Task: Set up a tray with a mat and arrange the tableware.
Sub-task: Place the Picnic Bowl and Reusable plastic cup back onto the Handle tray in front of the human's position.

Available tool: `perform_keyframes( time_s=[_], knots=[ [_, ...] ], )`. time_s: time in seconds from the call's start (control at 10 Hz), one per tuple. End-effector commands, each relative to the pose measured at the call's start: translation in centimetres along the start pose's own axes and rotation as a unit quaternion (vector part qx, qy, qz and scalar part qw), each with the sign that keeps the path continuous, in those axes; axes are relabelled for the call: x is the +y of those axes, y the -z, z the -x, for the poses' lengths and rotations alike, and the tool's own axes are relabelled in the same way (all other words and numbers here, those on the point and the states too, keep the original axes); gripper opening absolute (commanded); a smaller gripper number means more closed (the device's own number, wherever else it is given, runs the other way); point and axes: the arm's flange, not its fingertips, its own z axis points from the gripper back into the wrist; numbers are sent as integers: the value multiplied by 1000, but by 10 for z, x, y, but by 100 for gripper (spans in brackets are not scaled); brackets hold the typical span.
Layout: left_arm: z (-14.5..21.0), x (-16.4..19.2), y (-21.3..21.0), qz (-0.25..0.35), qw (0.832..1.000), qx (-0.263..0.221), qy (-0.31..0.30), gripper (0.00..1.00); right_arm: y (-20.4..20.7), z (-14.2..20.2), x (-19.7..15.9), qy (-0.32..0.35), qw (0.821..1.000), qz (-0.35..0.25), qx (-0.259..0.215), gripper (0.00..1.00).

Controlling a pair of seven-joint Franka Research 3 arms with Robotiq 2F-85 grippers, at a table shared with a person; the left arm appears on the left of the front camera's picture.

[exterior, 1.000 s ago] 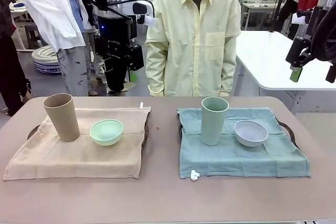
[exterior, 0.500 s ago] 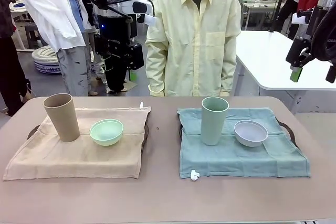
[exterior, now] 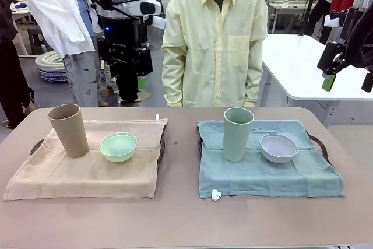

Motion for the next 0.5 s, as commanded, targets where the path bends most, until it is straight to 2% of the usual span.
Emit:
perform_keyframes(
  time_s=[0.0, 0.2, 0.4],
  knots=[
    [25, 56, 1, 54, 998, 11, -31, 100, 8, -7, -10, 16, 1000, -23, -2, 100],
    [54, 120, -15, 97, 994, -11, -57, 100, 4, -7, -33, 11, 997, -73, 0, 100],
    [89, 168, -29, 163, 983, -43, -73, 100, 3, -10, -66, 5, 984, -174, 19, 100]
  ],
)
